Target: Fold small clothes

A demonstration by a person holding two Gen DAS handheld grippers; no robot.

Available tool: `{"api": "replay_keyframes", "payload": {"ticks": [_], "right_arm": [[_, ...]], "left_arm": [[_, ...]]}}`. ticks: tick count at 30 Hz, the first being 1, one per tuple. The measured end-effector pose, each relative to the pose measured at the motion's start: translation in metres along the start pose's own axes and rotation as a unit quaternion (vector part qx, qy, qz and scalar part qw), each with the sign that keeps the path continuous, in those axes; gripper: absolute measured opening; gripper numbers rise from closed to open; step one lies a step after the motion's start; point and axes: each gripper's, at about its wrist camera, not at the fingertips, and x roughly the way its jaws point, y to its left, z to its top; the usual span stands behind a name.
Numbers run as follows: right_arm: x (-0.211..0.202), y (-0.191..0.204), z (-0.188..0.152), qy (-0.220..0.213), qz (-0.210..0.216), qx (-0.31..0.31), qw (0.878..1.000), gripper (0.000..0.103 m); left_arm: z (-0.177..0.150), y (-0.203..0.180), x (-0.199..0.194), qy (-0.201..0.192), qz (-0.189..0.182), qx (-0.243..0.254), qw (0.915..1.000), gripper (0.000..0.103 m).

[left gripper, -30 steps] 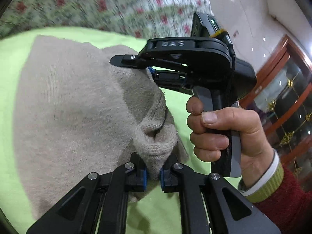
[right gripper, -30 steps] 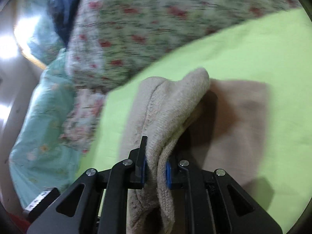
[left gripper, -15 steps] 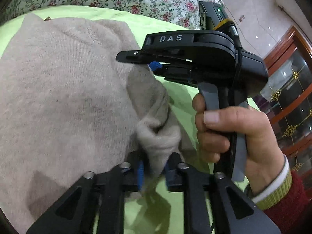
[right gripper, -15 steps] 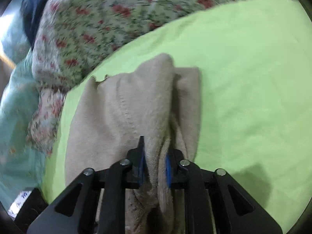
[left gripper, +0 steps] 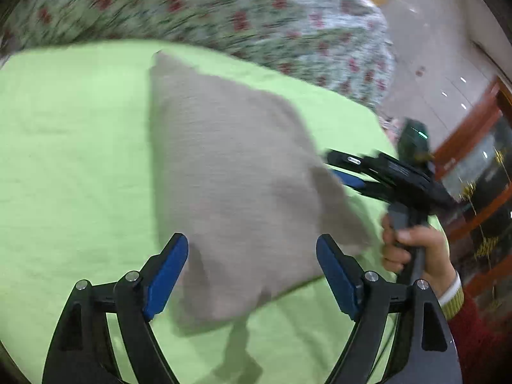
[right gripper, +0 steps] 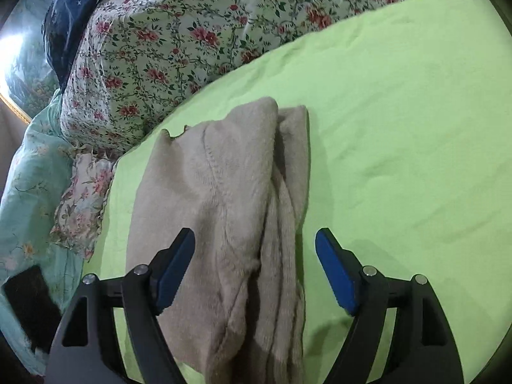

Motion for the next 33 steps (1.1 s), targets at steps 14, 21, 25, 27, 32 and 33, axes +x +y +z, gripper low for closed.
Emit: {"api": "replay_keyframes", "payload": {"ticks": [14, 21, 25, 27, 32, 33], "right_arm": [[0.042, -0.008, 0.008, 0.048, 0.059, 0.016, 0.997, 0.079], [0.057, 0.005, 0.004, 0.065, 0.046, 0.008, 0.997, 0.039], [0.045, 0.030, -0.004, 0.044, 0.057, -0.003, 0.997, 0.035], [0.047, 0.047, -0.012, 0.047, 0.076, -0.010, 0.996, 0.035], [0.069, 0.112, -0.047, 0.066, 0.120, -0.058, 0.989, 0.034], [0.075, 0.125, -0.054, 0.070, 0.130, -0.064, 0.987, 0.034]], "left_arm": [[0.029, 0.062, 0.076, 0.054, -0.053, -0.084, 0.9936, 0.087], [0.035, 0.037, 0.073, 0.021, -0.020, -0.045, 0.9986, 0.051], [0.025, 0.037, 0.027, -0.007, -0.021, -0.040, 0.9989, 0.044], [0.018, 0.044, 0.002, -0.022, -0.010, -0.041, 0.9989, 0.044], [-0.023, 0.080, -0.079, -0.054, 0.029, -0.055, 0.9967, 0.043], [-0.031, 0.084, -0.090, -0.058, 0.037, -0.055, 0.9961, 0.043]]}}
